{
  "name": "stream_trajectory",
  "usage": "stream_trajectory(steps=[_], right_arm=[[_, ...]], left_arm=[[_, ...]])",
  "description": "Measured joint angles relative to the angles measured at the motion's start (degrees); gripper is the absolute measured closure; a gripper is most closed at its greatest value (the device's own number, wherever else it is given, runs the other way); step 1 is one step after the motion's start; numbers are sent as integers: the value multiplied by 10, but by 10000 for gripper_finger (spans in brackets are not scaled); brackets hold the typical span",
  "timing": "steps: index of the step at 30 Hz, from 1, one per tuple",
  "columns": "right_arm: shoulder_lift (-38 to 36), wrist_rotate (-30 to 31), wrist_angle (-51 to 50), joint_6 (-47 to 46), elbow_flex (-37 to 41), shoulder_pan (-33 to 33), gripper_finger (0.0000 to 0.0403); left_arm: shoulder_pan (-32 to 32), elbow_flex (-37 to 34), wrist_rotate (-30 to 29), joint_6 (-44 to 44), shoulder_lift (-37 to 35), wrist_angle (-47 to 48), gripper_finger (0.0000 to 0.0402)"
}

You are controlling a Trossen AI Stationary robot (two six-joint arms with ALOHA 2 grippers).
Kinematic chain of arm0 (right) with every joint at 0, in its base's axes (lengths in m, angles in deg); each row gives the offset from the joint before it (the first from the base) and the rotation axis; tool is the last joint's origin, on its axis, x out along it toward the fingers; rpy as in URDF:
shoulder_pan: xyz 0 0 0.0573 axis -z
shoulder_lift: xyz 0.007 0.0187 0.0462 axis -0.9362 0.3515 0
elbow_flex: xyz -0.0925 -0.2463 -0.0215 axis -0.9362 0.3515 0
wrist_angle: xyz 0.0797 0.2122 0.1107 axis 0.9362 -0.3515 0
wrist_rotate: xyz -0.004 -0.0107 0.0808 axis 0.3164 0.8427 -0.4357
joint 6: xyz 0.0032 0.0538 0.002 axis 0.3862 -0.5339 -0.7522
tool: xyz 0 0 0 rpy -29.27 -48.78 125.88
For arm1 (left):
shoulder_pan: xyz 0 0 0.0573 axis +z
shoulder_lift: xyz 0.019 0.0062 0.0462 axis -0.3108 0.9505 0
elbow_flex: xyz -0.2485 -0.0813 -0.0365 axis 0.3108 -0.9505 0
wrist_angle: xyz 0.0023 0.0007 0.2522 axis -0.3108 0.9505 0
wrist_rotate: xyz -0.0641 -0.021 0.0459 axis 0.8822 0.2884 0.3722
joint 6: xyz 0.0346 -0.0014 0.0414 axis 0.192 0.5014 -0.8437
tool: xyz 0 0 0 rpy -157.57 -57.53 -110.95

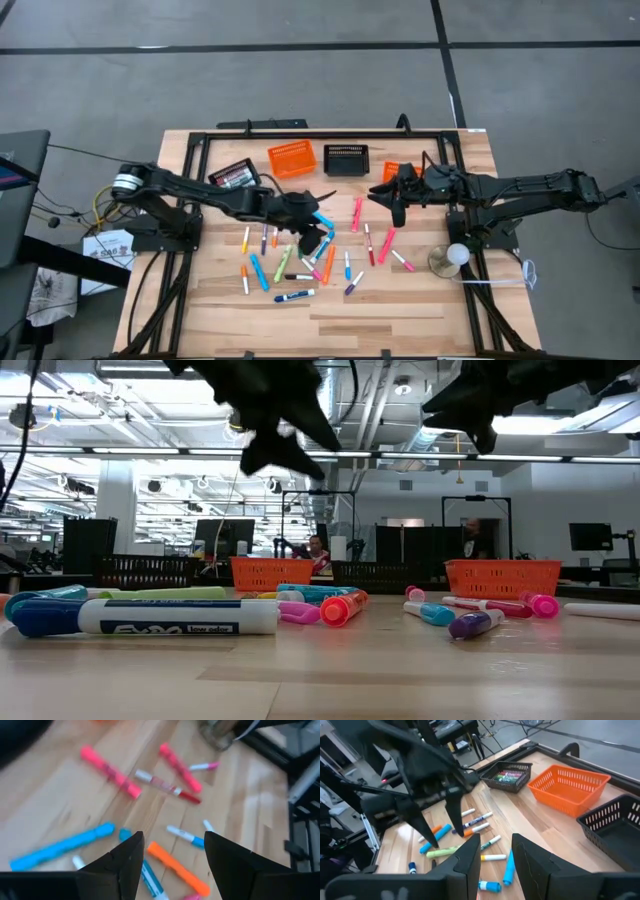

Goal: Pick & Place Markers
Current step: Put the large light blue marker pen into the left black bin

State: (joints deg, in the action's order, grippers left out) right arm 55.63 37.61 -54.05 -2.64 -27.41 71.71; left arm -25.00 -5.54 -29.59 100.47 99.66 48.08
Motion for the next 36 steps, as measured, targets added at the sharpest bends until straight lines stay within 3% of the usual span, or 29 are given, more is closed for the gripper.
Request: stream_trajectory(steps=[13,22,28,36], right_arm=[[0,0,-9,0,0,0,301],[0,0,-9,0,0,0,301],[0,0,-11,0,0,0,301],[0,1,-37,0,0,1,301]], left_arm=[[-2,0,-4,104,68,0,243],[-1,0,15,104,50,-24,245],[-1,1,-9,104,47,-85,248],[-22,20,-15,113,47,-81,249]])
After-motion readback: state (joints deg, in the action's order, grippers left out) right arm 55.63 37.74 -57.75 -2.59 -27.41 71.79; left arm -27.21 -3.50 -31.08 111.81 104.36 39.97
